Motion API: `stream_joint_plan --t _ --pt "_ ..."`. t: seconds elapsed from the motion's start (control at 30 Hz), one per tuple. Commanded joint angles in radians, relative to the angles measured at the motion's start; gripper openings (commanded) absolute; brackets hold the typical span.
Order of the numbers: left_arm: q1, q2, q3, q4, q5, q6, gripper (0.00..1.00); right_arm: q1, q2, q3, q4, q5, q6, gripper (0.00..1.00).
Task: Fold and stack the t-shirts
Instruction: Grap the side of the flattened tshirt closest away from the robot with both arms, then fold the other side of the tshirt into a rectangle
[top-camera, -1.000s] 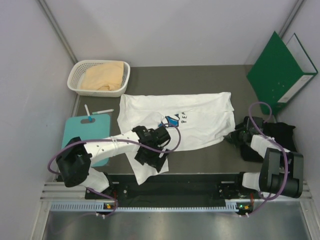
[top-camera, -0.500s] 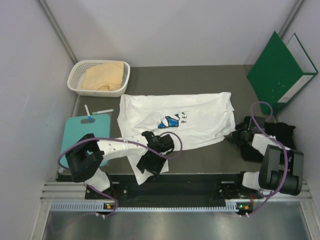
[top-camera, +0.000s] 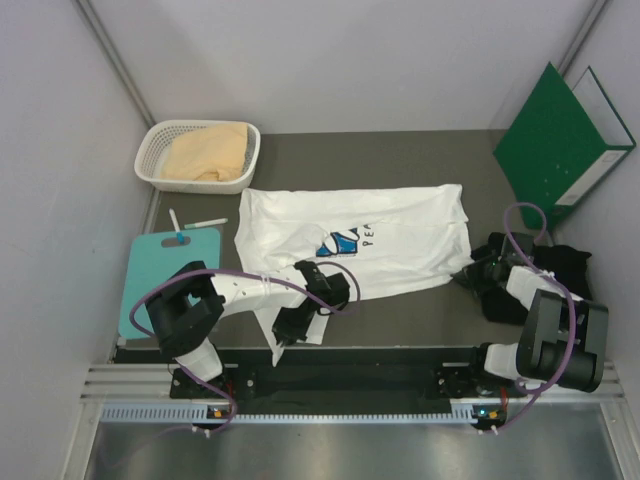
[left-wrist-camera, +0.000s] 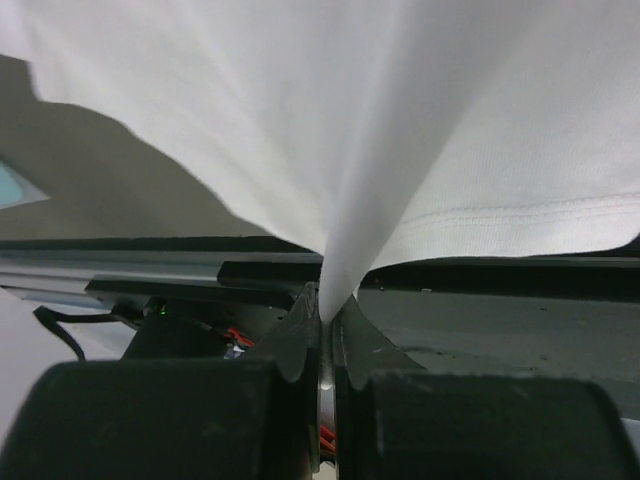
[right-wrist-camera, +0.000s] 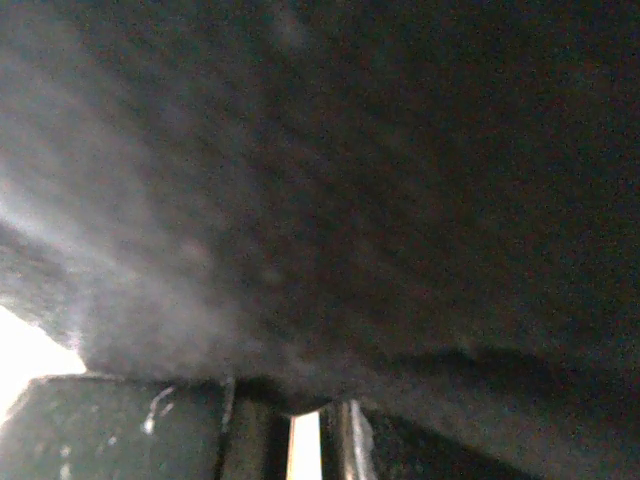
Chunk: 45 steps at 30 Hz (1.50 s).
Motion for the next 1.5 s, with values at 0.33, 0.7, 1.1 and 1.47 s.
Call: stream_joint_plan --t 0.33,0.7,1.1,1.47 --pt "0.176 0.066 0.326 -0.32 -0.267 0.002 0.0 -0.019 -0.022 0.141 -0.128 -0.014 -0.115 0.01" --pt "0.429 0.15 0.542 -0.309 -0.356 0.163 0.0 0.002 0.146 0.424 -0.209 -0.086 -0.25 0.02" --pt "0.531 0.374 0.858 -0.312 -0.437 0.254 0.0 0.053 0.473 0.716 -0.235 -0.148 -0.364 0.03" --pt "0.575 0.581 1.116 -0.369 -0.545 0.303 0.0 0.149 0.723 1.001 -0.341 -0.112 -0.431 0.09"
